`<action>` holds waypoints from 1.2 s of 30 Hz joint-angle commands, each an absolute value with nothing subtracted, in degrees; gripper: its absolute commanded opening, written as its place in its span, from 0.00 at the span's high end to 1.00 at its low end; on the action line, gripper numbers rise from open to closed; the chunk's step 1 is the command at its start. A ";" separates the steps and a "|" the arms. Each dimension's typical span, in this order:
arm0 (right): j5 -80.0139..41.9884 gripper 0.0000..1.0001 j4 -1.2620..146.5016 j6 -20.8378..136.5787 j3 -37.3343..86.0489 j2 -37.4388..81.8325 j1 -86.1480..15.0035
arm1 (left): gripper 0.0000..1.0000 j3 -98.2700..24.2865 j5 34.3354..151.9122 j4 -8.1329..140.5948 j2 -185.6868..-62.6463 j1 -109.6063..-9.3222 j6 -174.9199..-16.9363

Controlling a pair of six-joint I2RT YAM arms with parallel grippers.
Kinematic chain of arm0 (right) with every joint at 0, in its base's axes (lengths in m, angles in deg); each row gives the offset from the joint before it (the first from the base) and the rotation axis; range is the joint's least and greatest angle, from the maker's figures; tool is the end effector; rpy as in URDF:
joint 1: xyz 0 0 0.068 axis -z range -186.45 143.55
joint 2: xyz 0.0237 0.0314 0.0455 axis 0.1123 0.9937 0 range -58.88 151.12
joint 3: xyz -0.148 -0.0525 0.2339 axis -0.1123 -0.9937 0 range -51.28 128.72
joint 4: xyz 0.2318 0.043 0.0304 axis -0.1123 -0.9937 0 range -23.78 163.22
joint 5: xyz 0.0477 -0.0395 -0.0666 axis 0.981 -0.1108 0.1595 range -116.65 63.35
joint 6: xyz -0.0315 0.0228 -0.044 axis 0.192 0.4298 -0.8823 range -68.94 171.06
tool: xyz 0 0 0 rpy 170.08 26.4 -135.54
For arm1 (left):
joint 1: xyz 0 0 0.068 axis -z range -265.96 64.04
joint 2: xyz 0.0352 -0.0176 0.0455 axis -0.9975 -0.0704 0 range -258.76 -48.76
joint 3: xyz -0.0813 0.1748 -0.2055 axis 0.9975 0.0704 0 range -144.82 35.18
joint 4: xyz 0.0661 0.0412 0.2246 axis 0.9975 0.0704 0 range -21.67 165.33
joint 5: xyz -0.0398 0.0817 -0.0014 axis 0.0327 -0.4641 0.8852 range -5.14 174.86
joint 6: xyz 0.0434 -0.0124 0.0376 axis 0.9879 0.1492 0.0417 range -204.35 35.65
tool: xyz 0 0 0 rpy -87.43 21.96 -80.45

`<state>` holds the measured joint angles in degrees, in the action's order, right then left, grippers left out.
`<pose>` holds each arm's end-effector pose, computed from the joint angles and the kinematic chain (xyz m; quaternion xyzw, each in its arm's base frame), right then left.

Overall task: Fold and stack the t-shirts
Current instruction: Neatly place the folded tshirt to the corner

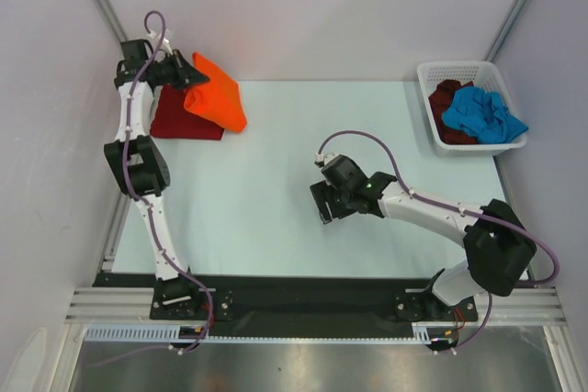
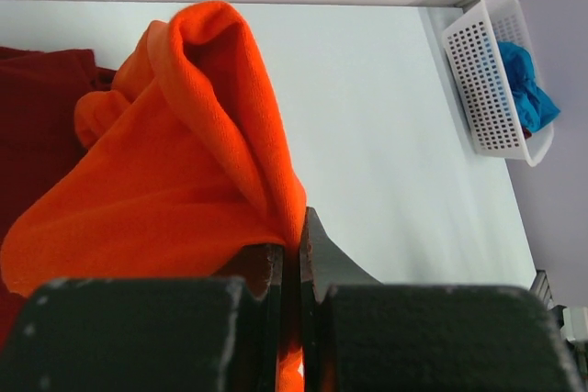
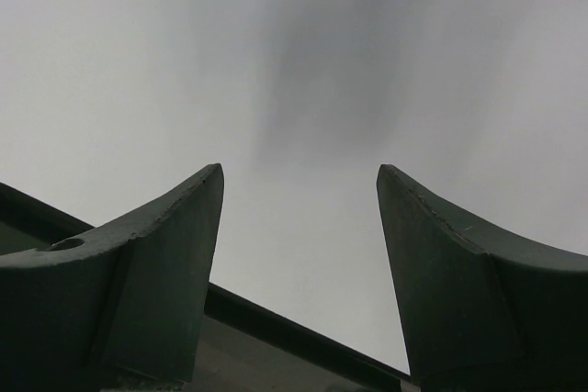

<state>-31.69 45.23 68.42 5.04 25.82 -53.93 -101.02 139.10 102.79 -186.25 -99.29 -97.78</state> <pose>0.1927 0.2046 0.2371 -0.2362 0.9268 0.1194 0.2664 0.5164 0.0867 0.2954 0.0189 0.8188 -0.4060 0.4055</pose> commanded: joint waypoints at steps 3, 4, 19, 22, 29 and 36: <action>-30.78 0.28 46.15 67.49 8.58 27.42 -53.91 | 1.00 -105.71 139.97 103.49 -187.28 -102.13 -95.08; -30.78 0.28 46.06 67.49 8.75 27.51 -53.82 | 1.00 -105.45 138.75 103.75 -187.36 -102.40 -94.72; -29.73 0.28 45.53 67.75 9.98 30.50 -53.82 | 1.00 -106.94 131.01 104.98 -190.97 -105.12 -93.05; -29.64 0.28 45.53 67.76 9.98 30.94 -53.91 | 1.00 -107.20 128.99 104.64 -191.23 -105.21 -92.52; -29.55 0.28 44.92 68.28 10.51 32.08 -53.91 | 1.00 -106.68 120.47 101.47 -190.97 -105.21 -91.83; -29.38 0.28 44.39 68.37 11.12 33.14 -54.08 | 1.00 -106.85 116.33 102.17 -192.28 -105.39 -88.83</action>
<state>-29.88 44.55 68.01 8.75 32.45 -53.95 -104.04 118.90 104.87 -191.39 -105.10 -91.77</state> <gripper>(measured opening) 0.718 0.054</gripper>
